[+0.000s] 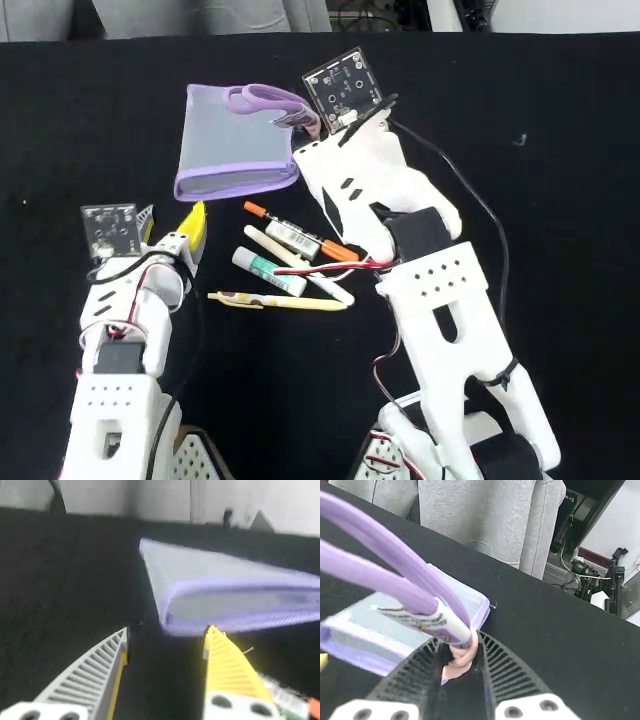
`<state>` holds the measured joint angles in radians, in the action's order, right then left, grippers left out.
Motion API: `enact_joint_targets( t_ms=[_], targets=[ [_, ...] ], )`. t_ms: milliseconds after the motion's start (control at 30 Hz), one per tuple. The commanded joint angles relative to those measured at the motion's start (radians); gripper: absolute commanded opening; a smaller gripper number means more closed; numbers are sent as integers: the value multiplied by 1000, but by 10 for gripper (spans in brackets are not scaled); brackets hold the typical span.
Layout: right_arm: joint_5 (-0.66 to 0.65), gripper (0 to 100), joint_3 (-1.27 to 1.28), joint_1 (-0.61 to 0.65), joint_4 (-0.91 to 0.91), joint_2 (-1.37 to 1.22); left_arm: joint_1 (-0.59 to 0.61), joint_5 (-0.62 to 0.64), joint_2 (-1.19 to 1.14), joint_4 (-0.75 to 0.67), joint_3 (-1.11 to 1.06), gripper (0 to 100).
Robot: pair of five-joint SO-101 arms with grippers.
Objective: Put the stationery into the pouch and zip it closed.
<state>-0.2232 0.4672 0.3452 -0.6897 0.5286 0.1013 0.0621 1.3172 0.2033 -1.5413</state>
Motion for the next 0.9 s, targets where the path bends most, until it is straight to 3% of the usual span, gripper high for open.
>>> enact_joint_targets(
  t_ms=[0, 167, 433, 700, 867],
  targets=[
    [9, 11, -61, 31, 29, 1, -77, 11, 275, 167, -13, 251],
    [9, 11, -61, 32, 14, 4, -62, -61, 459, 124, -160, 251],
    [9, 11, -62, 35, 8, 4, -38, -71, 362, 51, -157, 251],
    [9, 11, -64, 34, 8, 5, -31, -64, -117, -80, 68, 251],
    [9, 11, -62, 32, 8, 5, -30, -69, -486, -311, 166, 245]
  ],
)
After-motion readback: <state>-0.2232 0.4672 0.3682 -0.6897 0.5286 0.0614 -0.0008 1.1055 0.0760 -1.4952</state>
